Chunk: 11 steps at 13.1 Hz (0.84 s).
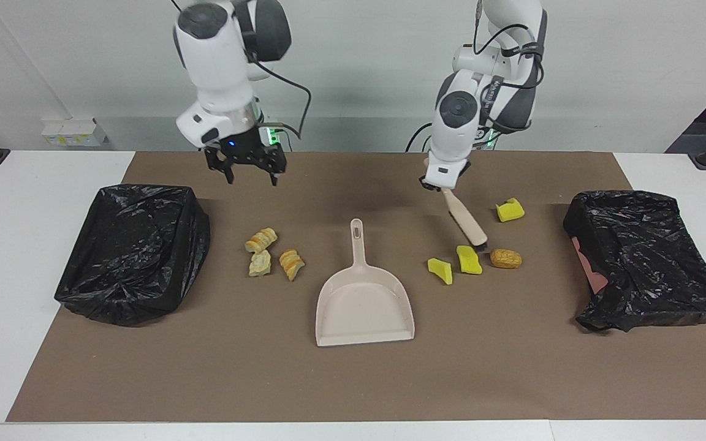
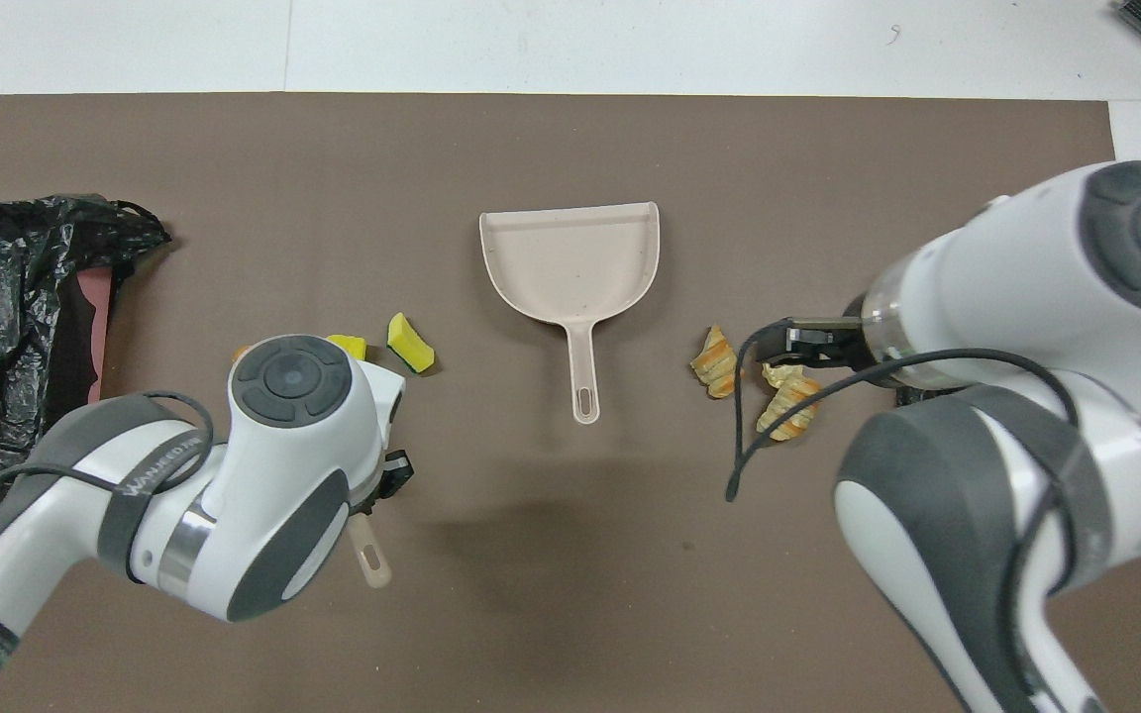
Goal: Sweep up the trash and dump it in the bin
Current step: 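Grasp the dustpan handle with the right gripper while the left gripper holds the brush, then set the dustpan beside the sponges while the left gripper positions the brush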
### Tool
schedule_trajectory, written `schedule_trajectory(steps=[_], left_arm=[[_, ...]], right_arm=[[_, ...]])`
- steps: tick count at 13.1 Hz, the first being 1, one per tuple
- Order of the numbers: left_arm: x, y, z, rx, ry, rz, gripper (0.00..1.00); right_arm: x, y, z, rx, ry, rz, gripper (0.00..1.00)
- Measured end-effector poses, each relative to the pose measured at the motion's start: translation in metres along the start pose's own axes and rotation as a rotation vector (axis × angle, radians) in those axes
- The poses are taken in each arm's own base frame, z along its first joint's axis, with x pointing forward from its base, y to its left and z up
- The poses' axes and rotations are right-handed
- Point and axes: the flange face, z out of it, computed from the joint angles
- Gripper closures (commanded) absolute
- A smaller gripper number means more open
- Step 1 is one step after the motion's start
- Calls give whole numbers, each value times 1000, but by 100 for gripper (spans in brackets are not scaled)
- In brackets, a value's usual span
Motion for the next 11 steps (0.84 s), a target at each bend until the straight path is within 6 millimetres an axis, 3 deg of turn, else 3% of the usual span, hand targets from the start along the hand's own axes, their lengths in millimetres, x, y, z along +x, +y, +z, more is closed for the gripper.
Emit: schedule_trajectory(steps=[3, 6, 8, 11], left_arm=[[34, -40, 9, 69, -41, -127, 100], [49, -73, 20, 154, -57, -176, 100], [42, -86, 32, 187, -66, -181, 100], [13, -109, 67, 208, -45, -166, 100]], right_arm=[[9, -82, 60, 39, 17, 20, 0], [9, -125, 114, 41, -4, -16, 0], [4, -142, 143, 40, -28, -41, 0], [-9, -172, 175, 30, -34, -99, 0]])
